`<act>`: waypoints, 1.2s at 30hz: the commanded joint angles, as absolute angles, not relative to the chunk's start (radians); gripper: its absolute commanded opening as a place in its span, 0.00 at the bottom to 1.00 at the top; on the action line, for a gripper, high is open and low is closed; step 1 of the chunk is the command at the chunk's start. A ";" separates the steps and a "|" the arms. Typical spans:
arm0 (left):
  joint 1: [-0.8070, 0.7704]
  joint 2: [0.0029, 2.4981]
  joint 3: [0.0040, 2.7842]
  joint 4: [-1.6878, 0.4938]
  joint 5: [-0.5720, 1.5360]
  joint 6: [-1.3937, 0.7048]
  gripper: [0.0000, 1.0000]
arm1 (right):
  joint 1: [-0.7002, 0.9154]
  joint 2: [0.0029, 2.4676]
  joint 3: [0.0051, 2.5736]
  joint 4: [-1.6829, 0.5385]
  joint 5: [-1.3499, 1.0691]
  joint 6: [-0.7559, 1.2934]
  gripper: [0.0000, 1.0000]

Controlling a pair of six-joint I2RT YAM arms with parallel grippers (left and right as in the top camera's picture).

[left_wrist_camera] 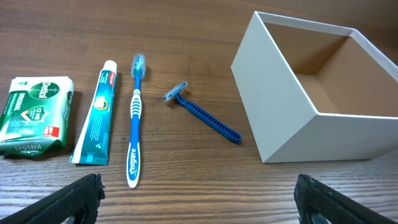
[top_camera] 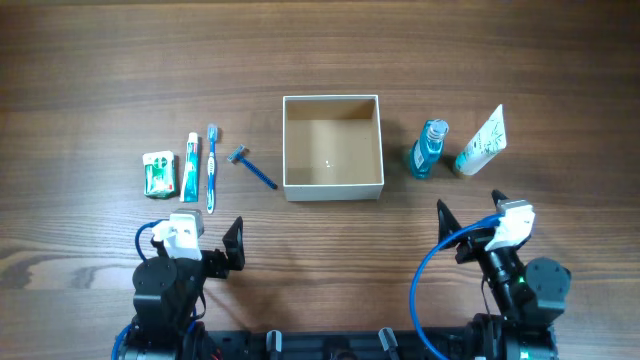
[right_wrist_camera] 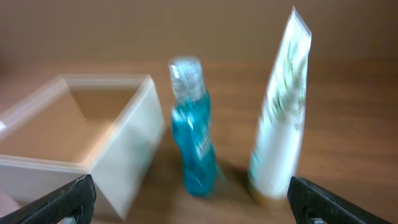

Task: Pack container
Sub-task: 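Move the right gripper toward the blue mouthwash bottle, then grasp the blue mouthwash bottle with the right gripper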

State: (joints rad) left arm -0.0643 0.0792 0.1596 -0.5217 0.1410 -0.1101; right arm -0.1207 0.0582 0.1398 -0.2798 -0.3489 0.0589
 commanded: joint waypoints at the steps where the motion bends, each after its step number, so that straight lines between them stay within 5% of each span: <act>1: -0.064 0.073 0.146 -0.520 0.168 -0.116 1.00 | -0.122 0.062 0.265 -0.257 -0.413 0.224 1.00; 5: -0.064 0.073 0.146 -0.520 0.168 -0.116 1.00 | -0.122 0.264 0.602 -0.404 -0.398 0.198 1.00; 14: -0.064 0.073 0.146 -0.520 0.168 -0.116 1.00 | -0.045 1.221 1.557 -1.128 -0.403 -0.001 1.00; 19: -0.064 0.073 0.146 -0.520 0.168 -0.116 1.00 | 0.175 1.457 1.597 -1.122 -0.115 0.076 1.00; 24: -0.064 0.073 0.146 -0.520 0.167 -0.116 1.00 | 0.186 1.677 1.595 -1.185 -0.040 0.157 1.00; 26: -0.064 0.073 0.146 -0.520 0.168 -0.116 1.00 | 0.186 1.758 1.595 -1.204 -0.022 0.161 0.93; 28: -0.064 0.073 0.146 -0.520 0.168 -0.116 1.00 | 0.186 1.803 1.595 -1.240 -0.022 0.168 0.76; 31: -0.064 0.073 0.146 -0.520 0.168 -0.116 1.00 | 0.183 1.826 1.595 -1.248 -0.022 0.176 0.73; 33: -0.064 0.073 0.146 -0.520 0.168 -0.116 1.00 | 0.183 1.826 1.595 -1.249 -0.022 0.184 0.59; 36: -0.064 0.073 0.146 -0.520 0.167 -0.116 1.00 | 0.182 1.827 1.560 -1.223 -0.021 0.183 0.57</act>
State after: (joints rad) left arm -0.0643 0.0799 0.1562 -0.5194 0.1413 -0.1101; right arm 0.1844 1.8160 1.5826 -1.2423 -0.0429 0.1688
